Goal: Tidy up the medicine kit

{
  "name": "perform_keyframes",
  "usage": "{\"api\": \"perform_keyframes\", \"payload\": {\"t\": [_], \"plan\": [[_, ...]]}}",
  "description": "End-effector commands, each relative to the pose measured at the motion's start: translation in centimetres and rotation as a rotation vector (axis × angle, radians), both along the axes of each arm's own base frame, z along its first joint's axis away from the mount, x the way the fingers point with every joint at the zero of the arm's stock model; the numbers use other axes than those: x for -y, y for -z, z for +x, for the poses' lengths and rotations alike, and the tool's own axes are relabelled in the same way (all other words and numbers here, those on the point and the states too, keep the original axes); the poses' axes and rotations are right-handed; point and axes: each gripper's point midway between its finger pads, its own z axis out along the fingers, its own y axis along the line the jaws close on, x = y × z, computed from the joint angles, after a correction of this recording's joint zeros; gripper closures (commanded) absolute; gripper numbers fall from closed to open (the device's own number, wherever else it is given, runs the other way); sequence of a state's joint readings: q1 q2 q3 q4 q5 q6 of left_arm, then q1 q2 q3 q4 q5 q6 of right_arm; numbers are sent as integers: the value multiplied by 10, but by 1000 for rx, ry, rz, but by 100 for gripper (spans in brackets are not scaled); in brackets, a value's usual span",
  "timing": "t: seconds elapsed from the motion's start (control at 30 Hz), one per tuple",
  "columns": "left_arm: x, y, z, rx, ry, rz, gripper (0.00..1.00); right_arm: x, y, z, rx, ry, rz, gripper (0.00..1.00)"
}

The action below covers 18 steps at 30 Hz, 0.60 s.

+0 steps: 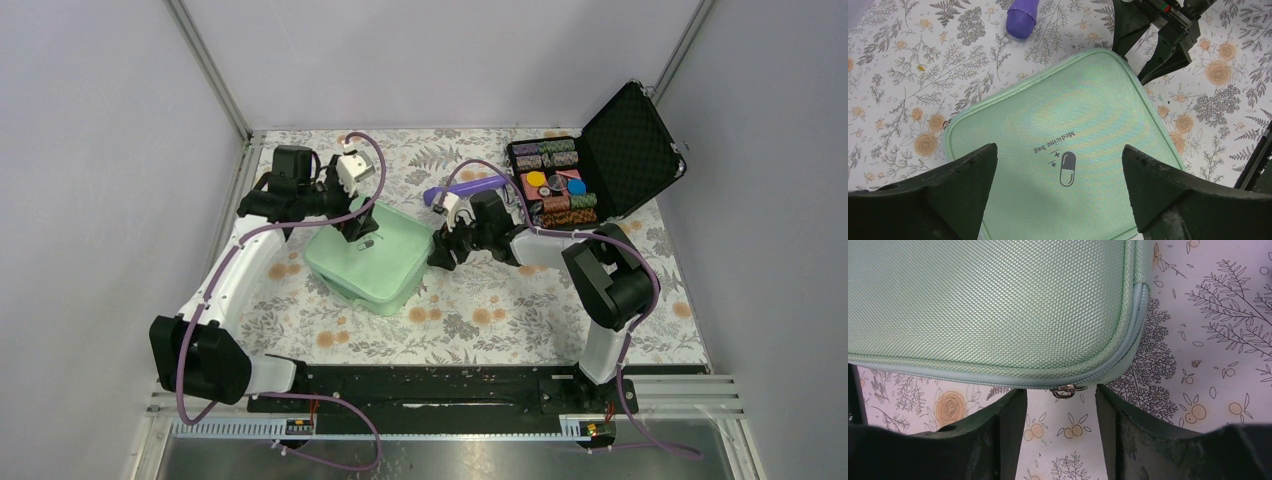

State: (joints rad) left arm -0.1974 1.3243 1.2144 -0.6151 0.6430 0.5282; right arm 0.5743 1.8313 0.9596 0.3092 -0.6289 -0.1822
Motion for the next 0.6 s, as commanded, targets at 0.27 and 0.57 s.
{"api": "perform_keyframes", "payload": {"t": [0.27,0.57], "plan": [[2,-3,-10,73,39,-8,6,-31,-58,14,29,-58,90,58],[0,7,-18,76,25,-16,7,-29,-49,1,21,-114,31,95]]}}
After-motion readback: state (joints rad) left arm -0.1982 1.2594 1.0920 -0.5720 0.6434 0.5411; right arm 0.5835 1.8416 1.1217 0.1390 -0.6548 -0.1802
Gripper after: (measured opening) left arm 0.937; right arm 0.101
